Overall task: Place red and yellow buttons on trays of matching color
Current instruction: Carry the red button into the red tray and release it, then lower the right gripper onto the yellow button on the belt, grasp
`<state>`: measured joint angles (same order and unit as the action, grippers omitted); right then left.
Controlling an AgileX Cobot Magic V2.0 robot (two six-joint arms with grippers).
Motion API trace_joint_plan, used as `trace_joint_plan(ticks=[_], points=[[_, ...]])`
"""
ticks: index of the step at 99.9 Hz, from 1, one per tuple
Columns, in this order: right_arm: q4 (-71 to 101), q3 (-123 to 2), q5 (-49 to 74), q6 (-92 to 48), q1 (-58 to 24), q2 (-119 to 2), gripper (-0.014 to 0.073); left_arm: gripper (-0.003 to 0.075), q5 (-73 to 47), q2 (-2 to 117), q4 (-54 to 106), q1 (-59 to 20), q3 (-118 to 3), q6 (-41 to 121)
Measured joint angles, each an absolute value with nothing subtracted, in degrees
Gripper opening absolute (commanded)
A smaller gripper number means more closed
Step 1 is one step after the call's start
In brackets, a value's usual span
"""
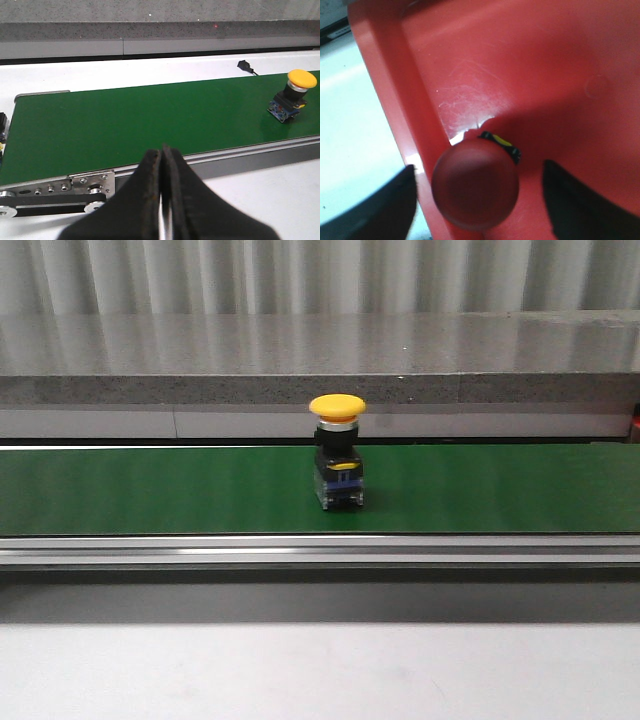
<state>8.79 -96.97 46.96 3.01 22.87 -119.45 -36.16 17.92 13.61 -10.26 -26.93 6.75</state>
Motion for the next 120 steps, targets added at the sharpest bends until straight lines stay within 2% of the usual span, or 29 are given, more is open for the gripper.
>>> trace_joint_plan(ticks=[25, 51, 94, 120], points=[[8.9, -97.0, 47.3, 1.0, 22.9, -117.2, 0.0664, -0.0020, -36.2, 17.9, 13.6, -10.3, -26.9, 6.7], [8.9, -91.6, 47.5, -1.1, 20.8, -105.2, 0.0664, -0.0020, -36.2, 17.9, 13.6, -10.3, -26.9, 6.7], [8.9, -70.8, 45.3, -3.7, 11.3, -82.4, 0.0664, -0.0020, -36.2, 17.9, 13.6, -10.3, -26.9, 6.7], [8.9, -66.4, 50.3, -3.8, 4.5, -73.6, 0.0664, -0.0020, -36.2, 17.9, 13.6, -10.3, -26.9, 6.7]])
